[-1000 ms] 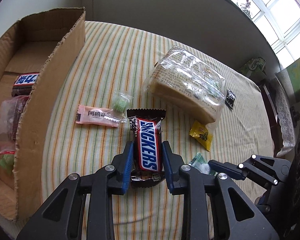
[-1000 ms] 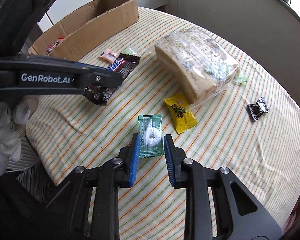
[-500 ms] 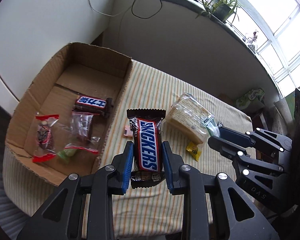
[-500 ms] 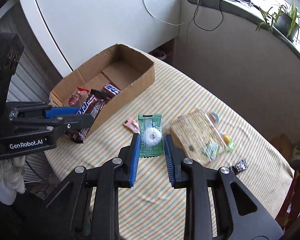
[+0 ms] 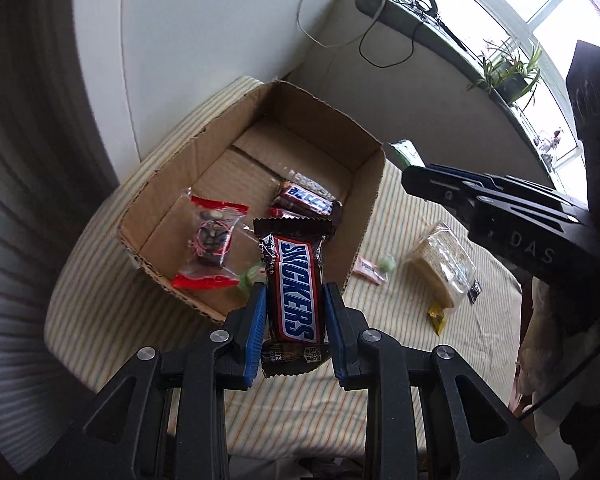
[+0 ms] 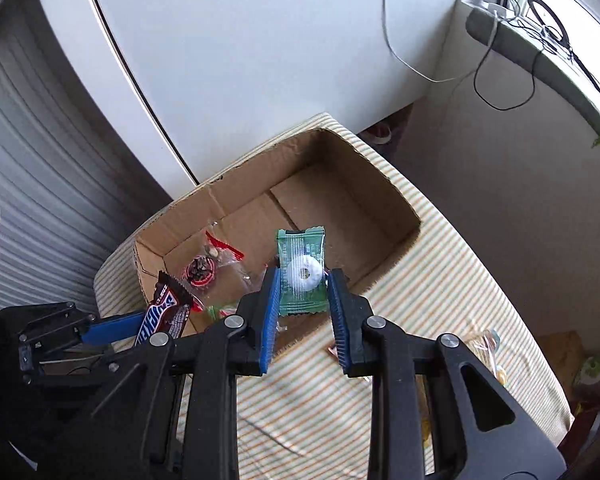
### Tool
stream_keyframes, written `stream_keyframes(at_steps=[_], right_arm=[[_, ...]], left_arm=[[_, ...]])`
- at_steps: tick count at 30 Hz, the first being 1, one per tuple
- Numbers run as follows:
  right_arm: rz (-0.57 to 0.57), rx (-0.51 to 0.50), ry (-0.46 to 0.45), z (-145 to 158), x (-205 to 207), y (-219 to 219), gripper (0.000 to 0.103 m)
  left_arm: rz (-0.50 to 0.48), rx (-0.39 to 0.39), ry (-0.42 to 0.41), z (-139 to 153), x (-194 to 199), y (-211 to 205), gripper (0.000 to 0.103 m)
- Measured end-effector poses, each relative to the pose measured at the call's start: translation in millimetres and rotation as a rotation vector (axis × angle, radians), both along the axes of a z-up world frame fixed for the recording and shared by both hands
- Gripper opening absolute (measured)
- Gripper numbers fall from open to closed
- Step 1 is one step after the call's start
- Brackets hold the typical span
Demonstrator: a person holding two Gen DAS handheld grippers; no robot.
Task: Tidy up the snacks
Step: 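Carry the mint pack with the right tool while the left tool carries the Snickers bar over the box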
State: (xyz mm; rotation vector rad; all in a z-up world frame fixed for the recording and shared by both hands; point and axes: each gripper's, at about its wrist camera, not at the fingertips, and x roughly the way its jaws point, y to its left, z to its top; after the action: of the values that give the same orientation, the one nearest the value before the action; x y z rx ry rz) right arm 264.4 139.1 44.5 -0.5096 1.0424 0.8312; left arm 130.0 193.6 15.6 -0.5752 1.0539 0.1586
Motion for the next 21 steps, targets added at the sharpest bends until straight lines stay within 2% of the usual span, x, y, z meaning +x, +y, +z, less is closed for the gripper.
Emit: stream_keyframes(at_steps=[7, 21], right_arm=[[-0.010, -0.043, 0.035, -16, 8, 40, 0.025], [-0.047, -0.108, 0.080, -43, 18, 67, 0.025]], left_arm=[[0.045, -0.007, 0.001, -7, -8, 27, 0.027], [0.076, 0.014, -0.010, -15, -12, 55, 0.027]])
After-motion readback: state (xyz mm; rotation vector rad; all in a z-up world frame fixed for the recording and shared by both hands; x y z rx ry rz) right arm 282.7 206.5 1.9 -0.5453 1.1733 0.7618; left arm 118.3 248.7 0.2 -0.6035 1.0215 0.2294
